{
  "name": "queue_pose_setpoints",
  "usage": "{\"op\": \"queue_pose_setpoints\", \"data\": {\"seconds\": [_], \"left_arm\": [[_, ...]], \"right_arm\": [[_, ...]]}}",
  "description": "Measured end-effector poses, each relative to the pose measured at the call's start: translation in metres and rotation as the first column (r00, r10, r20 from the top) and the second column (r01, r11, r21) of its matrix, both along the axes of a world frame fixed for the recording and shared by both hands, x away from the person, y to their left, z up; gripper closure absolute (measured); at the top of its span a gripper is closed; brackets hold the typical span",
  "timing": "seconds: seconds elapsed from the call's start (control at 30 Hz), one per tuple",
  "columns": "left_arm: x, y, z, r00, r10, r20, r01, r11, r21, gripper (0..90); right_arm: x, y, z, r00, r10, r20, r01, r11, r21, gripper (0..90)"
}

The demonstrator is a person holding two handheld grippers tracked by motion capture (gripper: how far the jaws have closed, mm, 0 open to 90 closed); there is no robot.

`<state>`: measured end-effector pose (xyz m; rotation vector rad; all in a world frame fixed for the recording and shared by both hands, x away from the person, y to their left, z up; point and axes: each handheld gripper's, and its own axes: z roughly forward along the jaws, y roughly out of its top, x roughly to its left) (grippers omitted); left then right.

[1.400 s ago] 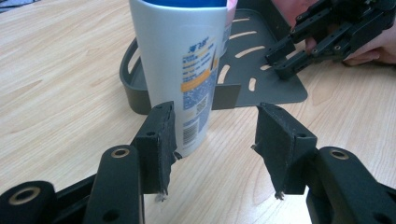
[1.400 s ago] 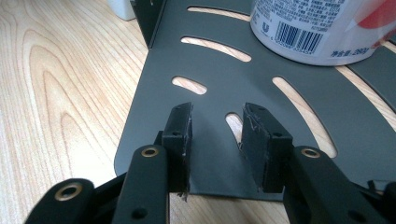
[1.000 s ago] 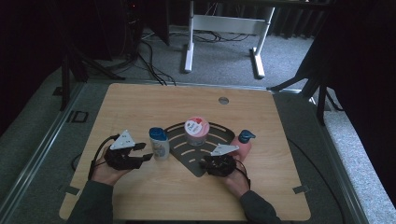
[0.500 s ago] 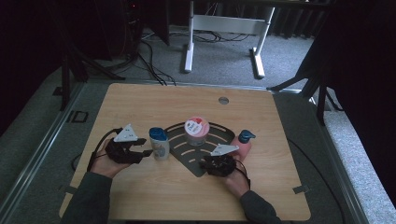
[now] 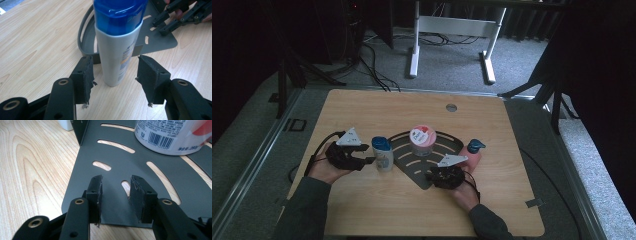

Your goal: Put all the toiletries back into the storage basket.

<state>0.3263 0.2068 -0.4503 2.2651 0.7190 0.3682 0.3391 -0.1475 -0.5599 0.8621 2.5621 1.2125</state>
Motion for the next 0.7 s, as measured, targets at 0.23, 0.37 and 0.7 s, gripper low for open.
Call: {"op": "queue_pose_setpoints", "data": {"seconds": [0.23, 0.37, 0.7], "left_arm": [[0.005, 0.0, 0.005, 0.9995, -0.026, 0.016, 0.026, 0.9997, 0.004, 45.0], [0.009, -0.001, 0.008, 0.999, -0.041, 0.016, 0.041, 0.9991, 0.011, 43.6], [0.017, -0.005, 0.013, 0.9978, -0.066, 0.001, 0.066, 0.9975, 0.025, 42.8]], "right_arm": [[0.0, 0.0, 0.0, 1.0, 0.0, 0.001, 0.0, 1.0, -0.001, 62.3], [0.0, 0.0, 0.0, 1.0, -0.001, 0.0, 0.001, 1.0, 0.0, 62.3], [0.0, 0.0, 0.0, 1.0, -0.002, 0.001, 0.002, 1.0, 0.0, 62.5]]}}
